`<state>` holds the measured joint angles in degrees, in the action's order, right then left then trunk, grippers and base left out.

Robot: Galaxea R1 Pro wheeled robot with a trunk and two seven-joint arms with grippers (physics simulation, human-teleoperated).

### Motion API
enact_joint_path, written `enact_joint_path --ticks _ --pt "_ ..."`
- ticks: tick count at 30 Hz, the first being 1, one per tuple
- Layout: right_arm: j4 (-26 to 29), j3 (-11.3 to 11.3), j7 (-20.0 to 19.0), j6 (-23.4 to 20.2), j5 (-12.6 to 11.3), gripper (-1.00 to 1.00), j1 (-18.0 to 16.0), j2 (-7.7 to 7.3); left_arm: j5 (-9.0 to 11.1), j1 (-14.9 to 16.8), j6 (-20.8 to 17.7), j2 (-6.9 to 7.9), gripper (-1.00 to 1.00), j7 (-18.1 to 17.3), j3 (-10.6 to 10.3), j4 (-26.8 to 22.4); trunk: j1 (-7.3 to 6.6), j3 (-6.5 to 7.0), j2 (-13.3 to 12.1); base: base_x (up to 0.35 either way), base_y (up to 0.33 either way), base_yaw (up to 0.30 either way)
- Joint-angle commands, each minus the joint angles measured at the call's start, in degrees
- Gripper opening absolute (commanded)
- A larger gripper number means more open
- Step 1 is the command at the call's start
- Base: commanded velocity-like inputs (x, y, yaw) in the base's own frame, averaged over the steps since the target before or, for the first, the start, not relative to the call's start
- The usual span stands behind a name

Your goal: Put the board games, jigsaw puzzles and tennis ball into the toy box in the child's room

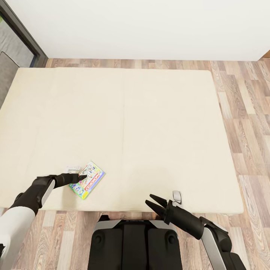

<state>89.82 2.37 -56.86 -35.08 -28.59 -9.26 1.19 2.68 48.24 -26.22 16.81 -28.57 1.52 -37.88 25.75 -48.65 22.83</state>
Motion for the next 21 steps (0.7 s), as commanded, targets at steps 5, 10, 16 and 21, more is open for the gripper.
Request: enact_joint_path --ticks 5,10,16,21 --pt "0.01 0.09 -0.09 -0.40 -0.24 1.00 -0.05 0.05 0.23 0.01 -0.50 -0.09 1.00 -0.17 0.15 -0.05 0.03 -0.43 0.09 0.000 0.000 0.000" --pt "0.01 0.09 -0.09 -0.41 -0.24 1.00 -0.03 0.05 0.23 0.01 -0.50 -0.08 1.00 -0.17 0.15 -0.04 0.03 -0.85 0.09 0.000 0.000 0.000" --pt "0.01 0.14 -0.09 -0.39 -0.26 1.00 -0.02 0.05 0.22 0.01 -0.50 -0.11 1.00 -0.17 0.15 -0.08 0.03 -1.34 0.09 0.000 0.000 0.000" --pt "0.01 0.24 -0.13 -0.35 -0.31 1.00 -0.01 0.05 0.22 0.01 -0.48 -0.11 1.00 -0.17 0.15 -0.05 0.03 -1.50 0.09 0.000 0.000 0.000"
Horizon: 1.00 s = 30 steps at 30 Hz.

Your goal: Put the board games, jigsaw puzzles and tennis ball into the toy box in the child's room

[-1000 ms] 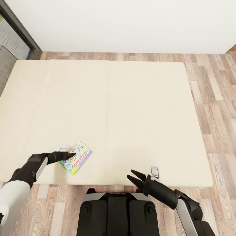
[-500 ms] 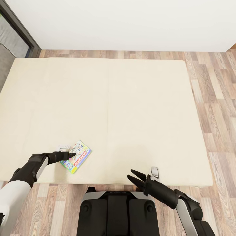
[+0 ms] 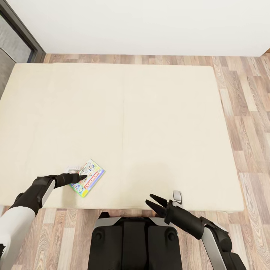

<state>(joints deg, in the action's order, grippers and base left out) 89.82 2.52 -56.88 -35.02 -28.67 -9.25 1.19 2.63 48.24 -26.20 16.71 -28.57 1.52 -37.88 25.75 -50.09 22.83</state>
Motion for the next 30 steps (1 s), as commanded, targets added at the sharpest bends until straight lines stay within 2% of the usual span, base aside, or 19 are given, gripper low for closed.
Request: enact_joint_path --ticks 1,10,21,30 --pt "0.01 0.09 -0.11 -0.41 -0.22 1.00 -0.01 0.04 0.27 0.01 -0.43 -0.01 1.00 -0.17 0.15 -0.05 0.03 -0.07 0.09 0.000 0.000 0.000" --pt "-0.22 0.12 -0.08 -0.37 -0.17 1.00 -0.03 0.04 0.39 0.01 1.46 -0.05 1.00 -0.17 0.15 -0.01 0.03 -0.10 0.09 0.000 -0.006 0.000" --pt "-1.12 -0.09 2.45 -0.23 -0.06 1.00 -0.07 0.04 0.36 0.01 1.68 -0.10 1.00 -0.19 0.15 0.00 0.03 -0.10 0.09 0.000 -0.104 0.000" --pt "-1.14 -0.14 2.74 -0.23 -0.07 1.00 -0.07 0.04 0.36 0.01 1.68 -0.10 1.00 -0.29 0.15 0.00 0.03 -0.10 0.09 0.000 -0.137 0.000"
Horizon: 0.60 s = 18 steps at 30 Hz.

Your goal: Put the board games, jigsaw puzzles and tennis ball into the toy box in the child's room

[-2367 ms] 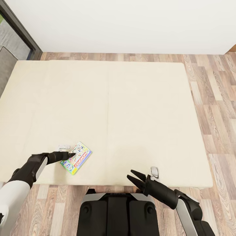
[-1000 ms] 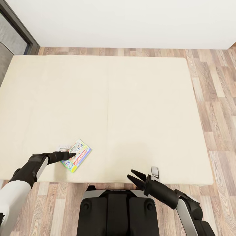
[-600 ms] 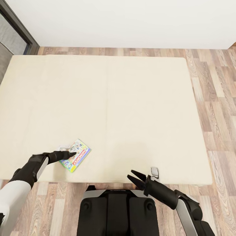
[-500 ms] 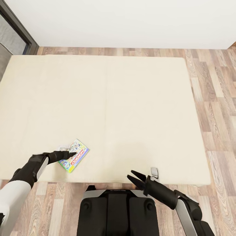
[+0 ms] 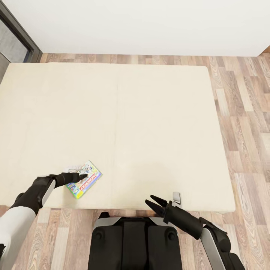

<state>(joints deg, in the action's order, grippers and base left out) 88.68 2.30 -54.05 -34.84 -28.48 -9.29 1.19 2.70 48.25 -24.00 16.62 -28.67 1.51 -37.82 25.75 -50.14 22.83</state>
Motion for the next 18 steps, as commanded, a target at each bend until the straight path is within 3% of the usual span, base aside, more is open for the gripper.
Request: enact_joint_path --ticks 1,18 --pt "-0.03 0.08 -0.10 -0.40 -0.26 1.00 -0.02 0.04 0.29 0.00 -0.52 -0.01 1.00 -0.18 0.16 -0.07 0.03 -0.06 0.08 0.000 -0.176 0.000" --pt "-0.04 -0.01 -0.09 -0.40 -0.20 1.00 -0.02 0.04 0.35 0.00 -0.67 -0.12 1.00 -0.34 0.28 -0.07 0.03 -0.06 0.08 0.000 -0.178 0.000"
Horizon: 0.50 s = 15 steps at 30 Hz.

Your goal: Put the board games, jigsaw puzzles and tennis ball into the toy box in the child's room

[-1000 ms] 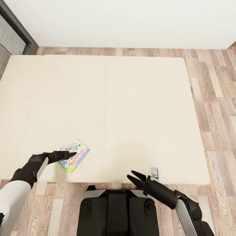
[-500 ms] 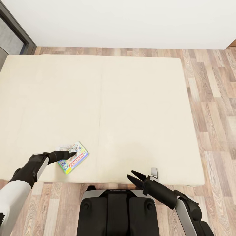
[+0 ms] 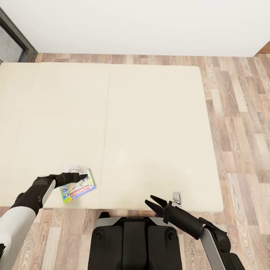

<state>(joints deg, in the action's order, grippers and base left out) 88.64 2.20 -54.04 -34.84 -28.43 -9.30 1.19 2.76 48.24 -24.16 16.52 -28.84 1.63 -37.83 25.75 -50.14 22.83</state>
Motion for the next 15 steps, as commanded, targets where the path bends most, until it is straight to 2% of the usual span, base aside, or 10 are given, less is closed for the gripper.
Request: enact_joint_path --ticks 1,6,15 --pt "0.00 0.09 -0.10 -0.40 -0.24 1.00 -0.02 0.04 0.28 0.01 -0.55 -0.04 1.00 -0.14 0.18 -0.05 0.03 -0.06 0.09 0.000 -0.099 0.000" --pt "0.02 0.09 -0.10 -0.40 -0.22 1.00 -0.02 0.04 0.31 0.01 -0.69 -0.06 1.00 -0.09 0.25 -0.05 0.03 -0.06 0.09 0.000 -0.148 0.000" --pt "0.02 0.09 -0.10 -0.40 -0.22 1.00 -0.02 0.04 0.39 0.01 -0.75 0.00 1.00 -0.06 0.25 -0.05 0.03 -0.06 0.09 0.000 -0.020 0.000"
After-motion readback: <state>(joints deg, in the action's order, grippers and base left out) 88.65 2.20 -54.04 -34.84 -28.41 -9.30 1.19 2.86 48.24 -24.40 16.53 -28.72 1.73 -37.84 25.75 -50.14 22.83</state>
